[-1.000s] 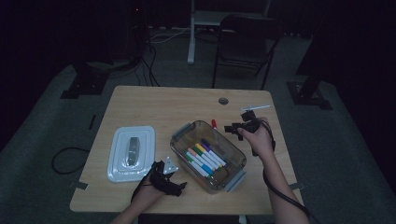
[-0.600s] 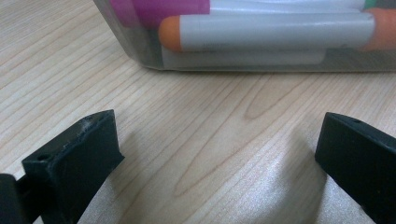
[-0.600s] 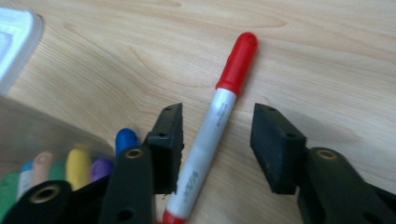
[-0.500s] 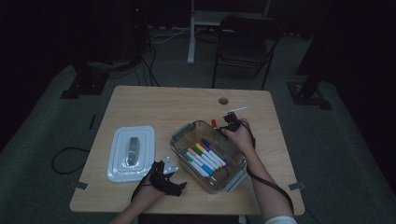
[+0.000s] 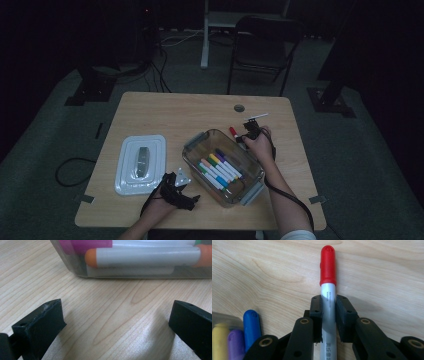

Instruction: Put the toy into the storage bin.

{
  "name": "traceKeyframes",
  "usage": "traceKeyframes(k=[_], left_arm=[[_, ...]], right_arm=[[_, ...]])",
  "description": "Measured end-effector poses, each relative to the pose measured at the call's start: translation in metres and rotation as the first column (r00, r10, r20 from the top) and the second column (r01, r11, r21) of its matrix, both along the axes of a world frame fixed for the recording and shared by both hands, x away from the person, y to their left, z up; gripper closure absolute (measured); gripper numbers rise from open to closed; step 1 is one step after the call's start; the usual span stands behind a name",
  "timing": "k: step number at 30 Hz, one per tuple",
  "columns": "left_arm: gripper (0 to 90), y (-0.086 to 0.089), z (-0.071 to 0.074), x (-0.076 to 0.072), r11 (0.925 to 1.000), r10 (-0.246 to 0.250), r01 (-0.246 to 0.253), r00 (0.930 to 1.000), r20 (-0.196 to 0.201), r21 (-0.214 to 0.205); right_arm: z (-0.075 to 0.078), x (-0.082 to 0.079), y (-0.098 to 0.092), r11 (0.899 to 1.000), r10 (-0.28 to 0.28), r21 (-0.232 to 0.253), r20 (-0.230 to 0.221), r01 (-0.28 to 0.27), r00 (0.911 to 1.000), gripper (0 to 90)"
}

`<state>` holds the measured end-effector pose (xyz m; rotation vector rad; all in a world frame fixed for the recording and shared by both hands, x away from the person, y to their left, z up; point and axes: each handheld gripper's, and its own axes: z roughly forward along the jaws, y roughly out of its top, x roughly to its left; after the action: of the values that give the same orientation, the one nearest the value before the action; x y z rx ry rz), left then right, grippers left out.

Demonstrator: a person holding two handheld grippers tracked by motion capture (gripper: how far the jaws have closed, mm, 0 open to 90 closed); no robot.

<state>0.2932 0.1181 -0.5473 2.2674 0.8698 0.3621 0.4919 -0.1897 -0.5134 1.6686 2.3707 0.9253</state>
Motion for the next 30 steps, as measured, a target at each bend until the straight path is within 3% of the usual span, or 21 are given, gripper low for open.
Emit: traceKeyframes(k=[5, 10, 17, 20, 23, 27, 30], left_arm=[[0.5, 0.0, 0.0, 0.0, 1.0, 0.0, 0.0, 1.0, 0.0, 0.0], [0.5, 0.0, 0.0, 0.0, 1.0, 0.0, 0.0, 1.0, 0.0, 0.0], [0.5, 0.0, 0.0, 0.0, 1.0, 0.001, -0.001, 1.0, 0.0, -0.001], [0.5, 0.0, 0.0, 0.0, 1.0, 0.001, -0.001, 1.0, 0.0, -0.001], [0.5, 0.0, 0.0, 0.0, 1.0, 0.001, -0.001, 1.0, 0.001, 0.0], [0.5, 0.0, 0.0, 0.0, 1.0, 0.0, 0.0, 1.0, -0.002, -0.001], [0.5, 0.0, 0.0, 0.0, 1.0, 0.0, 0.0, 1.0, -0.002, 0.0]], right_arm=[[0.027, -0.012, -0.015, 0.999, -0.027, 0.024, 0.035, 0.026, 0.999, 76.4], [0.062, -0.03, -0.024, 0.998, -0.021, 0.064, 0.084, 0.015, 0.9962, 76.4], [0.102, -0.061, -0.015, 0.991, 0.045, 0.118, 0.132, -0.061, 0.9902, 76.3], [0.115, -0.074, -0.005, 0.984, 0.096, 0.138, 0.142, -0.116, 0.9852, 76.3], [0.124, -0.087, 0.009, 0.971, 0.164, 0.151, 0.158, -0.188, 0.9738, 76.3], [0.132, -0.104, 0.028, 0.946, 0.248, 0.168, 0.168, -0.276, 0.954, 76.3], [0.127, -0.114, 0.044, 0.926, 0.316, 0.17, 0.145, -0.338, 0.9377, 76.3]])
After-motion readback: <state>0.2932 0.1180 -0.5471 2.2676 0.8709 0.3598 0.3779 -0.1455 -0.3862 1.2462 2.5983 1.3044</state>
